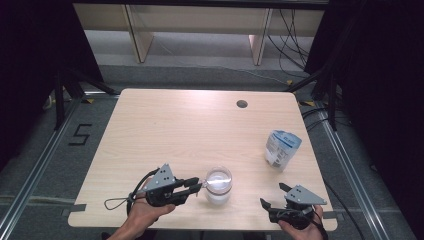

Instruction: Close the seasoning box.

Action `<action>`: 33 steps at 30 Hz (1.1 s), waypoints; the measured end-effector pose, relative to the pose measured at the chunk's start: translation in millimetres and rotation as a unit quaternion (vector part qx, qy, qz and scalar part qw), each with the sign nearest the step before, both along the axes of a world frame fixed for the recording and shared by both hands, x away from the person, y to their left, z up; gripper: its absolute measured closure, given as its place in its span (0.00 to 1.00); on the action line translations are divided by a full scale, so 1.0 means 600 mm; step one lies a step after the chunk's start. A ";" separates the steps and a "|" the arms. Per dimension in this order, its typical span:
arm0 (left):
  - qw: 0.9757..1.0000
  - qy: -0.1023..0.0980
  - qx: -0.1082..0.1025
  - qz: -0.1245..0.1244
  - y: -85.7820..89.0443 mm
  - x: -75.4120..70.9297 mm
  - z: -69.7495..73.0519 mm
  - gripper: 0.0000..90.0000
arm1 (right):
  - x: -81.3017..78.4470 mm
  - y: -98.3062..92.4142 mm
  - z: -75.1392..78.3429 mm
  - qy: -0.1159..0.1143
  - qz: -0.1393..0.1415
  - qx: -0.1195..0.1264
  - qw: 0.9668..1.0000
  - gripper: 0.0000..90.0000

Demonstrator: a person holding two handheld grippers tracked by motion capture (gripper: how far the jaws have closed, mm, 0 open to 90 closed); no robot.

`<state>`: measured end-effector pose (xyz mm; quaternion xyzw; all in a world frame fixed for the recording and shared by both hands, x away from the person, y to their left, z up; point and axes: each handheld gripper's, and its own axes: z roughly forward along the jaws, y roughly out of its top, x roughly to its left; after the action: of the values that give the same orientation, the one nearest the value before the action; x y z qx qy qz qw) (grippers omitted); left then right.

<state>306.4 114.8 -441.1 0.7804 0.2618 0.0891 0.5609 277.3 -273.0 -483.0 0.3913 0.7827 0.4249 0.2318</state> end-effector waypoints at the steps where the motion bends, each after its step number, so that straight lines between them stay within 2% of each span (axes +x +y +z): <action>1: 1.000 0.003 0.001 0.002 0.002 -0.001 0.000 0.73 | 0.001 0.000 0.000 -0.002 0.005 0.002 1.000 0.19; 2: 1.000 0.003 -0.006 0.001 0.004 0.000 -0.001 0.67 | -0.002 0.003 0.000 0.004 0.001 0.009 1.000 0.19; 3: 1.000 0.004 -0.011 0.000 0.009 0.001 -0.002 0.59 | 0.000 0.001 0.002 -0.007 0.013 0.003 1.000 0.19; 6: 1.000 0.008 -0.009 0.006 0.013 -0.002 -0.003 0.49 | 0.000 0.003 0.002 -0.007 0.022 0.009 1.000 0.19; 7: 1.000 0.009 -0.006 0.007 0.015 -0.003 -0.005 0.49 | -0.002 0.005 0.003 0.003 0.021 0.015 1.000 0.19; 8: 1.000 0.011 -0.006 0.009 0.021 -0.007 -0.009 0.44 | -0.003 0.005 0.004 -0.001 0.025 0.020 0.999 0.19; 11: 1.000 0.016 -0.012 0.010 0.027 -0.008 -0.014 0.38 | -0.003 0.006 0.005 0.000 0.025 0.024 0.999 0.18; 14: 1.000 0.022 -0.006 0.021 0.039 -0.011 -0.019 0.36 | -0.002 0.005 0.004 0.000 0.028 0.027 0.999 0.18; 15: 0.999 0.025 -0.009 0.027 0.041 -0.012 -0.022 0.36 | -0.004 0.006 0.004 0.008 0.021 0.035 0.999 0.18; 17: 0.999 0.025 -0.005 0.028 0.048 -0.012 -0.026 0.34 | -0.002 0.007 0.003 0.001 0.031 0.032 0.999 0.18; 21: 0.999 0.027 -0.004 0.029 0.056 -0.015 -0.032 0.32 | -0.004 0.008 0.004 0.004 0.031 0.033 0.999 0.18; 22: 0.999 0.028 -0.002 0.030 0.057 -0.017 -0.034 0.31 | -0.002 0.006 0.004 -0.007 0.036 0.027 0.999 0.18; 23: 0.999 0.027 0.002 0.029 0.059 -0.018 -0.035 0.30 | -0.005 0.006 0.005 -0.003 0.031 0.026 0.999 0.18; 24: 0.999 0.028 0.009 0.032 0.060 -0.021 -0.036 0.30 | -0.009 0.009 0.005 0.013 0.026 0.036 0.999 0.18; 26: 0.999 0.027 0.012 0.028 0.062 -0.023 -0.040 0.29 | -0.008 0.009 0.004 0.004 0.033 0.037 0.999 0.18; 28: 0.999 0.033 0.015 0.032 0.064 -0.026 -0.044 0.28 | -0.009 0.009 0.003 0.007 0.038 0.031 0.999 0.18; 29: 0.999 0.034 0.020 0.027 0.066 -0.026 -0.046 0.28 | -0.008 0.008 0.002 -0.006 0.040 0.025 0.999 0.18; 30: 0.999 0.036 0.016 0.029 0.066 -0.027 -0.049 0.27 | -0.012 0.009 0.001 0.007 0.035 0.032 0.999 0.18; 33: 0.998 0.040 0.024 0.033 0.069 -0.030 -0.054 0.27 | -0.014 0.008 -0.001 0.013 0.035 0.032 0.999 0.18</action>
<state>288.4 156.0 -473.5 0.7873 0.3073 0.0820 0.5281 268.8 -268.3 -483.6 0.3766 0.7845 0.4527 0.1943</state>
